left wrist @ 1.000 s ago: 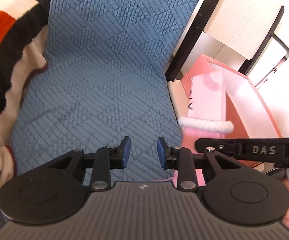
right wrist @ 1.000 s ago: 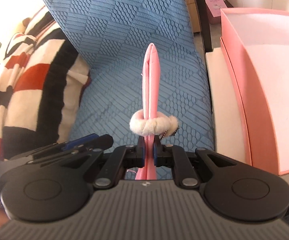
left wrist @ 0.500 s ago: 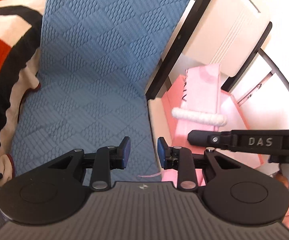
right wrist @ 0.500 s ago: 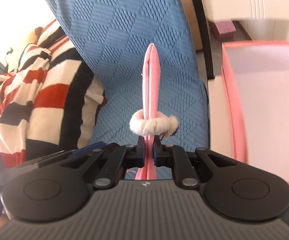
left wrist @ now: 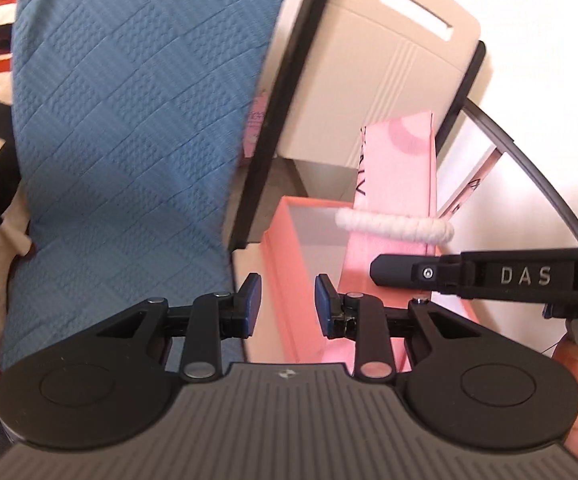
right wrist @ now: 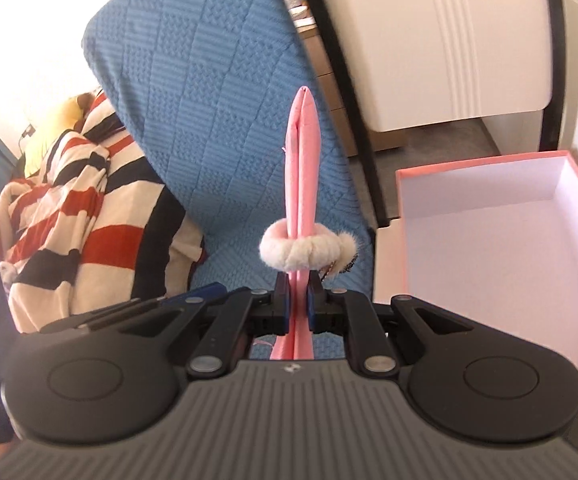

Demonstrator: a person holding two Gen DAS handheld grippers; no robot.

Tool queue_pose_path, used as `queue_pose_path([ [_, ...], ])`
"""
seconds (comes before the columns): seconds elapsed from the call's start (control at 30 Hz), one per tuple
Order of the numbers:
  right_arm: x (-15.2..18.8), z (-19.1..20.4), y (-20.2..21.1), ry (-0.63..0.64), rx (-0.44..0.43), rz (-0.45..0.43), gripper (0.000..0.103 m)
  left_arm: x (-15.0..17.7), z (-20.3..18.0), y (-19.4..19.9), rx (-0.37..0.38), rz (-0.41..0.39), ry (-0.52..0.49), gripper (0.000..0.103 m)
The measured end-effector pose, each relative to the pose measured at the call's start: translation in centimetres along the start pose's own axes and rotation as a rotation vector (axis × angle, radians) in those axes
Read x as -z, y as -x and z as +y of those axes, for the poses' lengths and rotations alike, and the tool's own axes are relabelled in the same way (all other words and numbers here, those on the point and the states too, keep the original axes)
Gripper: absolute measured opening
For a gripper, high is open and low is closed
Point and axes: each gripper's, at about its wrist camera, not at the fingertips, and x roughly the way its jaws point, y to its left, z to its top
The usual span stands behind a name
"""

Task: Organize objects
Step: 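Carry the tied bundle with the right gripper over the open pink box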

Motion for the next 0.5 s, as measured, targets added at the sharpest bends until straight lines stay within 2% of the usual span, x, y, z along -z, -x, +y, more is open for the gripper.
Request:
queue_pose_path([
  [0.3, -0.6, -5.0, 0.8, -0.039, 0.033, -0.018, 0.012, -0.8, -4.9, -3.3, 0.03, -0.005, -0.027, 0.034],
  [0.5, 0.0, -9.1, -0.2, -0.096, 0.044, -0.003, 0.012, -0.3, -7.2, -7.1, 0.069, 0.037, -0.031, 0.034],
])
